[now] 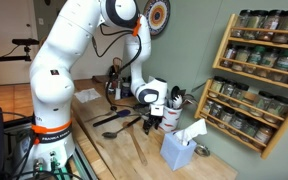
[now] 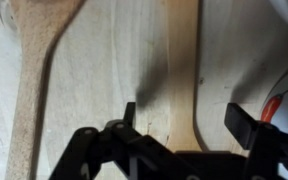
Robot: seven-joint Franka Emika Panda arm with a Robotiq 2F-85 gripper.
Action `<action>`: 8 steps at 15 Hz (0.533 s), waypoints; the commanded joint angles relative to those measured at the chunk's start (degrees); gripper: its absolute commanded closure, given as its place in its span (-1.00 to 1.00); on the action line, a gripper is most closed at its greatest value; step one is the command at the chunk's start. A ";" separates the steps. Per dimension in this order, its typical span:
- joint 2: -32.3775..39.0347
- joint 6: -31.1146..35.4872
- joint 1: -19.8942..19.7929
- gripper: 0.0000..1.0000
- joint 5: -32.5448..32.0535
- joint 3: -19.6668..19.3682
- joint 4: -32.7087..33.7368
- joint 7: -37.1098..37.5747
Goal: Put the wooden spatula in the white bucket
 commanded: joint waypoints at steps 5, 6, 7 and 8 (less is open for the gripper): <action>2.55 1.81 3.14 0.41 1.50 -3.64 1.29 -1.69; 2.45 1.57 3.62 0.58 1.34 -4.13 1.34 -1.52; 2.13 1.47 4.18 0.72 1.19 -4.62 1.16 -1.33; 2.00 1.71 5.10 0.90 0.76 -5.63 1.07 -0.73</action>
